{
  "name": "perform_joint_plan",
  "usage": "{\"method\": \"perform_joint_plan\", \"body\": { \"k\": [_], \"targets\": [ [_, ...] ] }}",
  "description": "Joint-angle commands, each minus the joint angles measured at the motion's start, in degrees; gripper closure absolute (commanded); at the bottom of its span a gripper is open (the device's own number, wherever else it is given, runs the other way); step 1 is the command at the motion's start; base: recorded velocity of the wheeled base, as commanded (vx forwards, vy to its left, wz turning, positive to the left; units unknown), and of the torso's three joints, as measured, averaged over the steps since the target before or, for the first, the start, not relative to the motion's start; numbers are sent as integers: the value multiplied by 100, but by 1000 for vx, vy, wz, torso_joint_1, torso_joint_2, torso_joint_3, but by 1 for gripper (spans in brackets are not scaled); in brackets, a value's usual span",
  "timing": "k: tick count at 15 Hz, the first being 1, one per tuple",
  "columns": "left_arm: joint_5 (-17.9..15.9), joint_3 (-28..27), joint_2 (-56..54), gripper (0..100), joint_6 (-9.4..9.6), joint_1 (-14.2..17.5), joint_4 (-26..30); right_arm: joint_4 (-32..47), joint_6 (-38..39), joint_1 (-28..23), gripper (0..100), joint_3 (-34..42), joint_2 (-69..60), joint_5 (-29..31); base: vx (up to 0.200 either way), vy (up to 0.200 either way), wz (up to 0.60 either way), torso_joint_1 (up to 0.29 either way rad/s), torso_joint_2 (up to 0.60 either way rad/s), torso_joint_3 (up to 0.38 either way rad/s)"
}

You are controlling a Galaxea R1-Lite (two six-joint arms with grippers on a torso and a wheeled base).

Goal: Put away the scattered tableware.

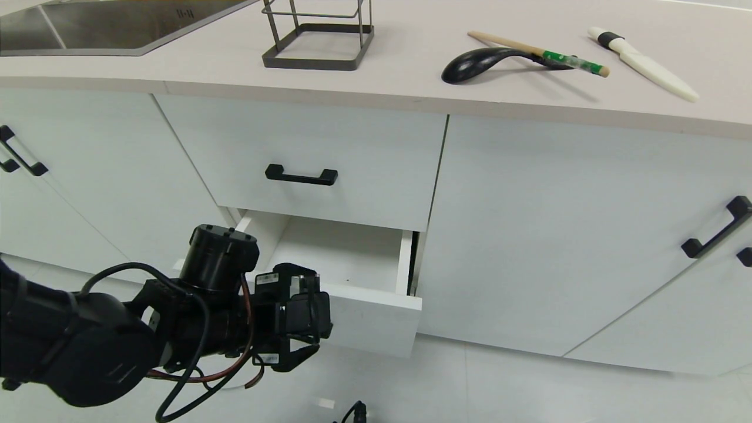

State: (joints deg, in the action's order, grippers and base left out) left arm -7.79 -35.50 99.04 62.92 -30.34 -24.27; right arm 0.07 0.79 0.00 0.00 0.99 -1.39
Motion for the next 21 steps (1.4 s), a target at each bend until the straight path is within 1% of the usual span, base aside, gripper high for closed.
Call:
{"method": "perform_joint_plan", "body": {
  "k": [1, 3, 8, 11, 16, 17, 19, 20, 21],
  "targets": [
    [-3, 140, -130, 0, -16, -42, 19, -7, 0, 0, 100, 0, 7, -10, 0, 0, 0, 0, 0, 0],
    [-3, 192, -244, 0, -16, -42, 45, -7, 0, 0, 100, 0, 7, -10, 0, 0, 0, 0, 0, 0],
    [-3, 544, -534, 0, -78, -42, 72, 1, 0, 0, 100, 0, 7, -2, 0, 0, 0, 0, 0, 0],
    [-3, 755, -596, 0, -78, -42, 151, 1, 0, 0, 100, 0, 7, -10, 0, 0, 0, 0, 0, 0],
    [-3, 790, -807, 0, -86, -86, 168, 1, 0, 0, 100, 0, 7, -2, 0, 0, 0, 0, 0, 0],
    [-21, 887, -939, 0, -78, -95, 221, -7, 0, 0, 100, 0, 7, -2, 0, 0, 0, 0, 0, 0],
    [-100, 1238, -1343, 0, -113, -306, 406, -7, 0, 0, 100, 0, 7, -2, 0, 0, 0, 0, 0, 0],
    [-109, 1493, -1695, 0, -306, -455, 529, 1, 0, 0, 100, 0, 7, -2, 0, 0, 0, 0, 0, 0],
    [-109, 1678, -2020, 0, -658, -648, 599, 1, 0, 0, 100, 0, 7, -2, 0, 0, 0, 0, 0, 0]
  ]
}}
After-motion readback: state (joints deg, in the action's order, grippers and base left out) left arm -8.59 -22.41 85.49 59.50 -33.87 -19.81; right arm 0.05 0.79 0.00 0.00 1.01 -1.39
